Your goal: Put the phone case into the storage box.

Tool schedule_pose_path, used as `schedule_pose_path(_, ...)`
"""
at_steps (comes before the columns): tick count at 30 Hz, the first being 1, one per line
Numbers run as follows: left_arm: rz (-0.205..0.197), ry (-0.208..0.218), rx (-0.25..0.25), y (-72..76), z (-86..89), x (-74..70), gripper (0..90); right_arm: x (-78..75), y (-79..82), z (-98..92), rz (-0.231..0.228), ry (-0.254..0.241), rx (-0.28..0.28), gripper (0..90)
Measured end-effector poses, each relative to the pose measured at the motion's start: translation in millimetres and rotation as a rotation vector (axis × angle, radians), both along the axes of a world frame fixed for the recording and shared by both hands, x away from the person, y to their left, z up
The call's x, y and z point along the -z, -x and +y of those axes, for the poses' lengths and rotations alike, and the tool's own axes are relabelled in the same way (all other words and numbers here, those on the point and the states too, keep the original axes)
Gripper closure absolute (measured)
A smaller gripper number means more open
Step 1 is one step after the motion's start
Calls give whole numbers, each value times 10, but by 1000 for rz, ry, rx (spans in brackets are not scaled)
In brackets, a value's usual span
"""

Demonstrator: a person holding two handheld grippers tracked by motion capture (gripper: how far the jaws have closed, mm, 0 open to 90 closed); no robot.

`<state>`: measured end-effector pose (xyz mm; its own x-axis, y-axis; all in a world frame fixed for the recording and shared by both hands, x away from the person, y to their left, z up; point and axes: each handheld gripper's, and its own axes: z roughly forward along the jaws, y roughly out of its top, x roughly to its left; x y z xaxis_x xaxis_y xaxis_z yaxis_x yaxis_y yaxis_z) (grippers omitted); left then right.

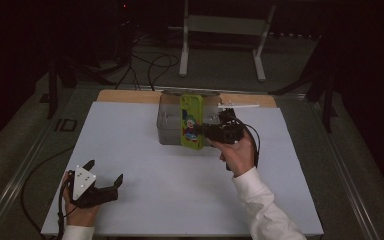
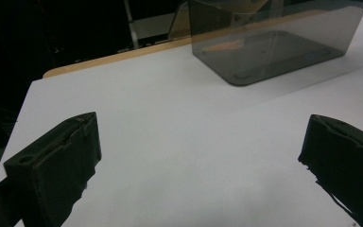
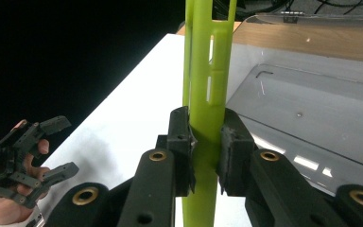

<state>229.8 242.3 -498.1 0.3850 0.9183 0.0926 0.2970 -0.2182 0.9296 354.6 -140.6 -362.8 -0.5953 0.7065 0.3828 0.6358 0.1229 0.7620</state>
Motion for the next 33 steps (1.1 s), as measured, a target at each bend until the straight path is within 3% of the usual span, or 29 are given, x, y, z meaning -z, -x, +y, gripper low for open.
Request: schedule_pose_path(33,-1,-2,-9,-2,-3,5,0,-202,-328,36,51,107,11,781)
